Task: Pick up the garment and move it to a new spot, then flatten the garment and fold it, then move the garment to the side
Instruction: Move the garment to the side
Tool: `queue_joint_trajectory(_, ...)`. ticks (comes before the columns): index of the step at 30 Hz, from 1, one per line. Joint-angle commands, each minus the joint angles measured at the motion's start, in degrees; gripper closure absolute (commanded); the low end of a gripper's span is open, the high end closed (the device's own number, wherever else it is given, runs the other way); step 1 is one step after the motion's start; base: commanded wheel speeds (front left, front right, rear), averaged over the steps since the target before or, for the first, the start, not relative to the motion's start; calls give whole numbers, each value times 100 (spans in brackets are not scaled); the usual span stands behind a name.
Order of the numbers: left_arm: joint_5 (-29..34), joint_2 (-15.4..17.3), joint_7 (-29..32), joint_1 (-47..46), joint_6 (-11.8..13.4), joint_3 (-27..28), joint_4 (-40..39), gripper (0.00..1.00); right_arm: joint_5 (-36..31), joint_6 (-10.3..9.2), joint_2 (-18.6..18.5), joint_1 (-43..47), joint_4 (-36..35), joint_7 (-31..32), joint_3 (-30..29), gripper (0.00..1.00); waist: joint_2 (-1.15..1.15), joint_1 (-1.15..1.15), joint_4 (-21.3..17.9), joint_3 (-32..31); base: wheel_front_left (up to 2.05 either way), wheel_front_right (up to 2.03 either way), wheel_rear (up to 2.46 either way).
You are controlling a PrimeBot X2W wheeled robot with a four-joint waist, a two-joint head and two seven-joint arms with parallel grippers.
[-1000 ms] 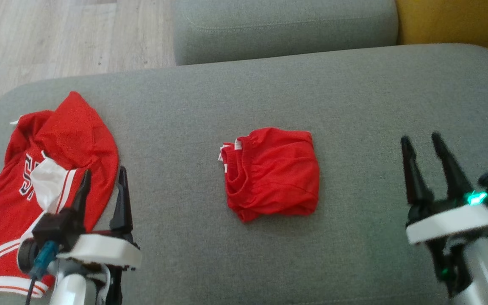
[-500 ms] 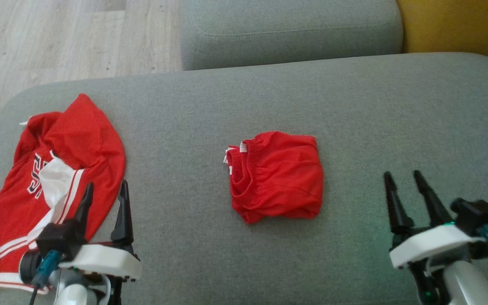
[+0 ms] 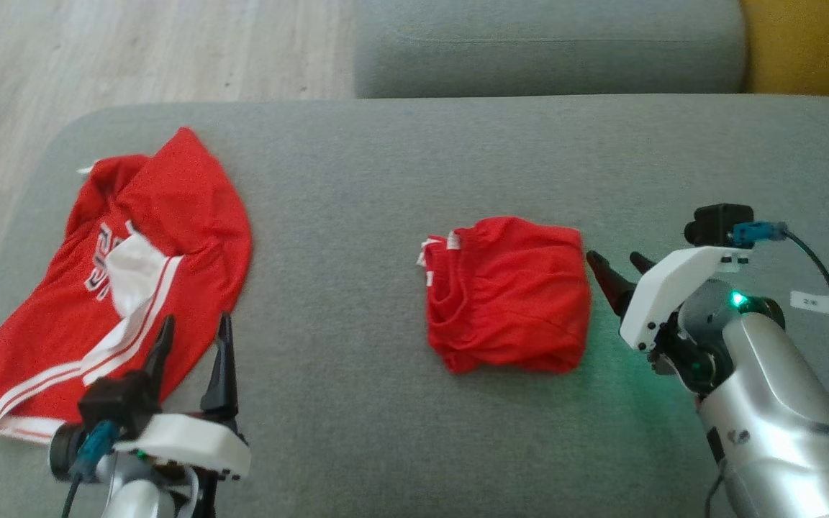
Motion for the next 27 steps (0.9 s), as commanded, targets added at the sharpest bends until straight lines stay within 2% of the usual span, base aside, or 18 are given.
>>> queue_joint_trajectory(1, 25, 5, -70, -401, -17, 140, -154, 0, 29, -4, 99, -382, 55, 141, 65, 0, 0, 0, 184, 93, 0, 0, 0)
queue_joint_trajectory(8, 13, -4, -70, -523, -32, 144, -104, 0, -52, -4, 120, -746, 1106, 463, -236, 0, 0, 0, 488, 238, 0, 0, 0)
queue_joint_trajectory(18, 70, -4, -70, -629, -74, 151, -40, 0, 242, -4, 304, -938, 1895, 665, -439, 0, 0, 0, 601, 393, 0, 0, 0)
queue_joint_trajectory(19, 77, -4, -70, -638, -79, 148, -36, 0, 292, -4, 316, -952, 1917, 644, -433, 14, 0, 0, 601, 404, 0, 0, 0)
queue_joint_trajectory(21, 92, -4, -70, -652, -88, 144, -37, 0, 393, -4, 334, -982, 1912, 564, -396, 87, 0, 0, 583, 426, 0, 0, 0)
queue_joint_trajectory(22, 103, -4, -70, -658, -91, 138, -42, 0, 448, -4, 340, -997, 1893, 506, -376, 100, 0, 0, 563, 429, 0, 0, 0)
queue_joint_trajectory(27, 59, -11, -70, -707, -114, 70, -65, 0, 609, -4, 267, -1103, 1734, 185, -213, 100, 0, 0, 365, 384, 0, 0, 0)
